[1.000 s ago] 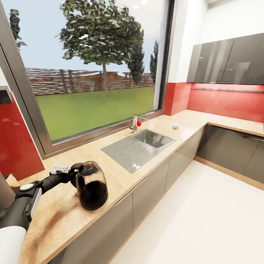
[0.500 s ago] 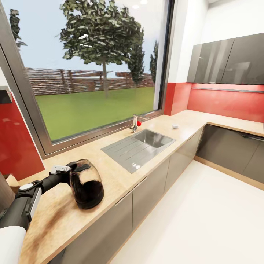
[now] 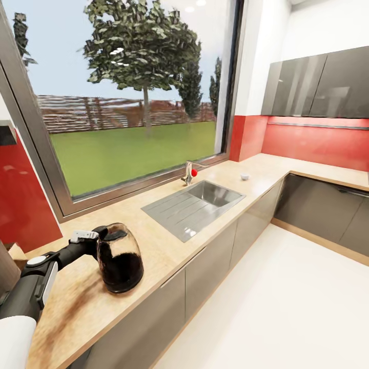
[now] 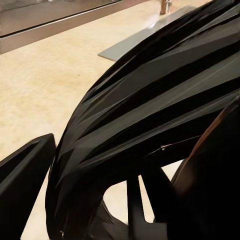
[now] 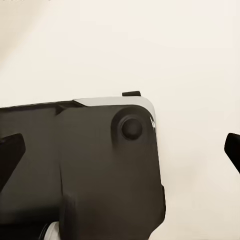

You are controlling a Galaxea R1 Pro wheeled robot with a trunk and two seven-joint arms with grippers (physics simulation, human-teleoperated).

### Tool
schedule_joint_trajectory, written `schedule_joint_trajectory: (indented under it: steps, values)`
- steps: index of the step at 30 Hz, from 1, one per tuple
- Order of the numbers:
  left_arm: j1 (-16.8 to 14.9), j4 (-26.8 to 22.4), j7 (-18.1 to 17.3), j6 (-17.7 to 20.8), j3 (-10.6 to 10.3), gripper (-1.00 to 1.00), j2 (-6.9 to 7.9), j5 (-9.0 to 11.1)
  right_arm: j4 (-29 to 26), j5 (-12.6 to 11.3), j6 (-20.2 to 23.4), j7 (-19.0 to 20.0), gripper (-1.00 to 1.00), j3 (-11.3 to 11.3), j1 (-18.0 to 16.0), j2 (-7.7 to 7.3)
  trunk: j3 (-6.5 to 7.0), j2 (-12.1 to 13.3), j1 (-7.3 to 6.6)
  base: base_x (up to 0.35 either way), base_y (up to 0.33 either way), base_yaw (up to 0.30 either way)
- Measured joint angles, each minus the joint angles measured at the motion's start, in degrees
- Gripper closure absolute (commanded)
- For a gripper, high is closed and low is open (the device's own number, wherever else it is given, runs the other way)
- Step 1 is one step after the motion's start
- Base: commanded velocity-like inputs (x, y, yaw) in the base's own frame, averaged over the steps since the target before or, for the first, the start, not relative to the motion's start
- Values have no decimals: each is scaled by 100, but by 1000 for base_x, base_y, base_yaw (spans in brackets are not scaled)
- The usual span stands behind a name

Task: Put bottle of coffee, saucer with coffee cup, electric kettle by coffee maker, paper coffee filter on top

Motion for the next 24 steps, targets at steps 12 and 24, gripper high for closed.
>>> schedule_joint_trajectory:
  steps: [12, 24]
  values:
    - [-31, -44, 7, 67, 27, 100, -16, 16, -12, 1, 1, 0, -100, -7, -2, -19, 0, 0, 0, 0, 0, 0]
    - [-175, -1201, 390, 1008, 47, 100, -49, 12, -61, 8, -16, -10, -100, -14, -1, -79, 1, 0, 0, 0, 0, 0]
